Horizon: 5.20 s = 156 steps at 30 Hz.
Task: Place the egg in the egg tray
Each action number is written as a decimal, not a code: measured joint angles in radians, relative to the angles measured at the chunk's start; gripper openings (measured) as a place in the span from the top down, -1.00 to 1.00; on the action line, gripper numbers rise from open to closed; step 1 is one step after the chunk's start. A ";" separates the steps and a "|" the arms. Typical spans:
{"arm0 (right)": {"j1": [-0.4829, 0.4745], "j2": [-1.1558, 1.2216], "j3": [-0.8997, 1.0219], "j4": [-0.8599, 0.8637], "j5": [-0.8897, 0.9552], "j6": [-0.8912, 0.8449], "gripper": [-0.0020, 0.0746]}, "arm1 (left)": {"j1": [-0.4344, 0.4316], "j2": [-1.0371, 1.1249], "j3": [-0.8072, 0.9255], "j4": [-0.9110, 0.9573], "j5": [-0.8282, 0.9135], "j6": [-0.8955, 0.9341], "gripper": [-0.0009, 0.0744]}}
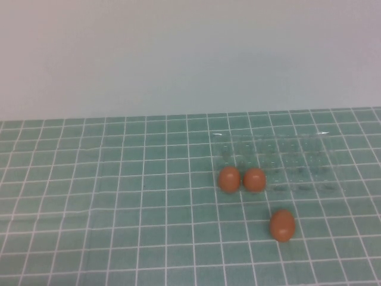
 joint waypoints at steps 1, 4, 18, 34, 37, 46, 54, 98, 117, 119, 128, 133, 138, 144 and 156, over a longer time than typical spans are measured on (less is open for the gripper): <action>0.000 0.025 -0.047 -0.020 0.028 0.000 0.95 | 0.000 0.000 0.000 0.000 0.000 0.000 0.98; 0.000 0.134 -0.180 -0.071 0.160 0.000 0.95 | 0.000 0.000 0.000 0.000 0.000 0.000 0.98; 0.000 0.626 -0.461 0.122 0.520 -0.035 0.95 | 0.000 0.000 0.000 0.000 0.000 0.000 0.98; 0.205 1.094 -0.723 0.283 0.950 -0.345 0.95 | 0.000 0.000 0.000 0.000 0.000 0.000 0.98; 0.279 1.188 -0.793 0.243 0.984 -0.257 0.95 | 0.000 0.000 0.000 0.000 0.000 0.000 0.98; 0.488 1.453 -0.904 0.076 1.032 0.082 0.95 | 0.000 0.000 0.000 0.000 0.000 0.000 0.98; 0.500 1.631 -1.035 0.050 1.056 0.230 0.86 | 0.000 0.000 0.000 0.000 0.000 0.000 0.98; 0.468 2.023 -1.111 0.050 0.863 0.311 0.06 | 0.000 0.000 0.000 0.000 0.000 0.000 0.98; 0.468 2.023 -1.111 0.045 0.866 0.143 0.00 | 0.000 0.000 0.000 0.000 0.000 0.000 0.98; 0.468 2.023 -1.111 0.045 0.864 0.125 -0.24 | 0.000 0.000 0.000 0.000 0.000 0.000 0.98; 0.468 2.023 -1.113 0.034 0.899 0.059 -0.69 | 0.000 0.000 0.000 0.000 0.000 0.000 0.98; 0.468 2.023 -1.113 -0.031 0.955 0.052 -0.70 | 0.000 0.000 0.000 0.000 0.000 0.000 0.98; 0.468 2.023 -1.113 -0.066 0.982 0.036 -0.70 | 0.000 0.000 0.000 0.000 0.000 0.000 0.98; 0.468 2.023 -1.113 -0.066 0.982 0.010 -0.68 | 0.000 0.000 0.000 0.000 0.000 0.000 0.98; 0.468 2.023 -1.113 -0.072 0.958 -0.009 -0.02 | 0.000 0.000 0.000 0.000 0.000 0.000 0.98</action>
